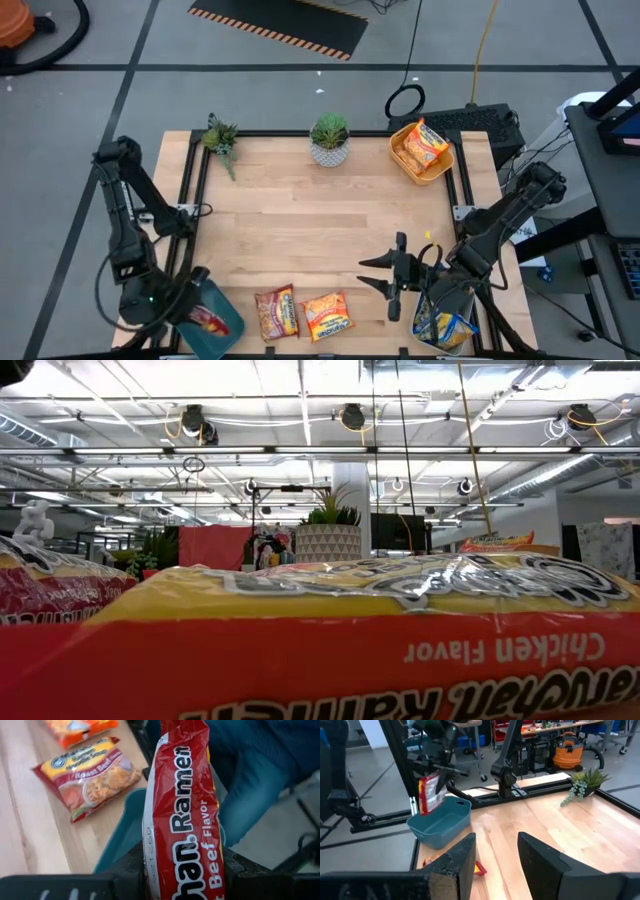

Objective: Sort Maruchan noodles
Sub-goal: Put the right red noodle pack into the blue bin

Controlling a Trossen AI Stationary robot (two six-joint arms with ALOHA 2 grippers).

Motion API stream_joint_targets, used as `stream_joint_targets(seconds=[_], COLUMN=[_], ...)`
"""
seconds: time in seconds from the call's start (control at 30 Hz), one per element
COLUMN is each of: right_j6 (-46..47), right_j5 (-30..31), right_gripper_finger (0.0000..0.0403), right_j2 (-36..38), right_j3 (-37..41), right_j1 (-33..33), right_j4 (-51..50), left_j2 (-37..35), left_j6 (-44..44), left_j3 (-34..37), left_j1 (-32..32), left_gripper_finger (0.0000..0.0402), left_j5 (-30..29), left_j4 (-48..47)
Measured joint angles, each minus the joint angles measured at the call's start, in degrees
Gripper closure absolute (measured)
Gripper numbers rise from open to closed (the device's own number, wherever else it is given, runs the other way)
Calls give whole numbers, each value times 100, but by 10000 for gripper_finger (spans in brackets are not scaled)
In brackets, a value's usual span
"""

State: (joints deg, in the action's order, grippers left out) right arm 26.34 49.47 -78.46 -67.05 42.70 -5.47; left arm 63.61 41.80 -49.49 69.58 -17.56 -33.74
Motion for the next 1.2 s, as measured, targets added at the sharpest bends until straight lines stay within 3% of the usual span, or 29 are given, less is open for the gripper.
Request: stream_joint_targets(seconds=[0.2, 0.43, 0.67, 1.0, 1.2], right_j6=[-28, -65, -63, -65, -63], right_j5=[-4, -4, -13, -26, -42], right_gripper_finger=[264, 264, 264, 264, 264], right_j2=[-83, -76, -76, -76, -76], right_j3=[1, 2, 2, 2, 2], right_j1=[0, -4, -31, -28, -26], right_j4=[59, 67, 71, 50, 51], left_j2=[0, 0, 11, 309, 743], left_j6=[-614, -399, -1026, -2261, -2406], left_j3=[1, 2, 0, 13, 15], left_j1=[61, -576, -1340, -1588, -1552], left_gripper_finger=[273, 273, 273, 273, 273], left_j5=[145, 1692, 2756, 3206, 3274], left_j4=[-13, -21, -132, -119, -120])
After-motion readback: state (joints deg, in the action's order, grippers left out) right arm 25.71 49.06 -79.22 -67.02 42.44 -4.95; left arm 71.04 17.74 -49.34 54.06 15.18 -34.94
